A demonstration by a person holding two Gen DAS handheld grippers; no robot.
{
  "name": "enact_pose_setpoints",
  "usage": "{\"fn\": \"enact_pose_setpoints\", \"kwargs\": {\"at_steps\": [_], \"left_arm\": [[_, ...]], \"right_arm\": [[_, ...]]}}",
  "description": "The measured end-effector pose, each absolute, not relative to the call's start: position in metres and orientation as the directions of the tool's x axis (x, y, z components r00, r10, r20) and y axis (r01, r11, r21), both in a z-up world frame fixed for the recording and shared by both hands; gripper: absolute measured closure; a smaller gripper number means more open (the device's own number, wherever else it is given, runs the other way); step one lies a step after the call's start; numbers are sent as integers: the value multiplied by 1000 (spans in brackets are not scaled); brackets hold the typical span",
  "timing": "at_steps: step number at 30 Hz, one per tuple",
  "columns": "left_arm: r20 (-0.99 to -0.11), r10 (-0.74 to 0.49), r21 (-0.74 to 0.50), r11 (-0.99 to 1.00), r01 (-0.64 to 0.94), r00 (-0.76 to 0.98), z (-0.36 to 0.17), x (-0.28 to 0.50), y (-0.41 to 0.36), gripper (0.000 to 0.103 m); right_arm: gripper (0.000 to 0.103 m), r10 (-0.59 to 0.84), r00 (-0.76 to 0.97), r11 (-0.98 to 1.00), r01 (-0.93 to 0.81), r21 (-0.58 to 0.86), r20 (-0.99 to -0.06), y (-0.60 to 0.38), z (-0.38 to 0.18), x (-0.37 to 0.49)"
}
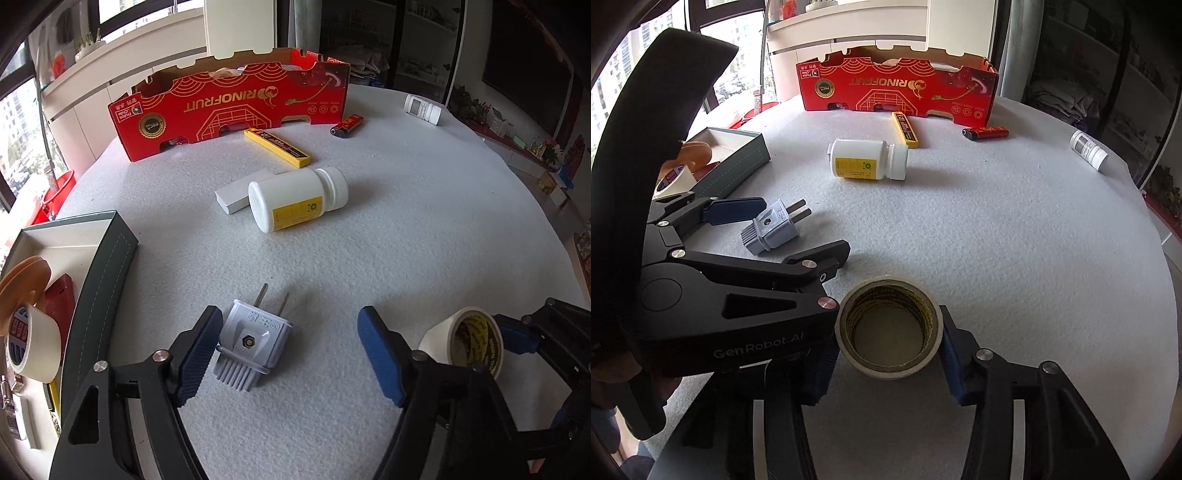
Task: Organize rigid objects
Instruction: 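Close right gripper on the tape roll while left gripper closes on the white plug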
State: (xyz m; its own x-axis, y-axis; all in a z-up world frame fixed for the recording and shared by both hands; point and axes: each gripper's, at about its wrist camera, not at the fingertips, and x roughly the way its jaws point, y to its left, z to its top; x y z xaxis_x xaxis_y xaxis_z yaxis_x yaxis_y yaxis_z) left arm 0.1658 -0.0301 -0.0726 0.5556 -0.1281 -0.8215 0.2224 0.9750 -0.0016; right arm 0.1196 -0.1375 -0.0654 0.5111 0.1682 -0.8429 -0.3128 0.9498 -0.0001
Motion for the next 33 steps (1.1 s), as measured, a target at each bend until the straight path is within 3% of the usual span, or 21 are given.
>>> {"fn": "enact_pose_setpoints", "kwargs": {"at_steps": [2, 4, 13, 15, 16, 17, 18, 20, 24, 28, 29, 30, 33], "left_arm": [[-821, -134, -1, 972, 234, 554, -70, 162, -34, 57], [-824, -140, -3, 970, 244, 548, -68, 155, -36, 70], [-822, -166, -29, 968, 251, 545, -67, 73, -47, 69], [-814, -152, -33, 975, 218, 560, -67, 62, -46, 50], [-809, -143, -38, 981, 192, 570, -68, 60, -45, 21], [-797, -130, -40, 986, 164, 589, -67, 59, -44, 10], [-788, -122, -40, 988, 147, 603, -66, 60, -43, 10], [-796, -121, -40, 988, 147, 593, -66, 66, -46, 10], [-813, -85, -1, 989, 145, 575, -74, 75, -57, 10], [-801, -84, -1, 990, 139, 592, -80, 72, -61, 1], [-803, -84, 0, 990, 141, 591, -80, 72, -62, 1], [-803, -87, -5, 990, 140, 590, -80, 72, -61, 1], [-808, -88, -4, 990, 143, 582, -80, 73, -61, 1]], "right_arm": [[53, 163, 504, 951, -308, 0, -848, -142, -65, 115], [53, 158, 495, 953, -302, 1, -854, -150, -64, 107], [53, 99, 487, 981, -192, 4, -868, -211, -62, 48], [52, 89, 495, 985, -170, 4, -865, -221, -62, 36], [52, 93, 502, 986, -165, 10, -860, -224, -62, 32], [48, 98, 510, 986, -168, 13, -855, -226, -62, 29], [35, 93, 514, 987, -163, 9, -853, -228, -64, 27], [21, 84, 529, 990, -138, 12, -844, -232, -66, 25], [21, 58, 547, 995, -104, 1, -835, -233, -67, 34], [19, 54, 553, 995, -98, 0, -832, -231, -69, 41], [14, 63, 551, 994, -106, 5, -832, -230, -69, 42], [3, 75, 540, 992, -128, 6, -838, -227, -72, 42], [0, 76, 528, 991, -136, 5, -846, -225, -73, 42]]}}
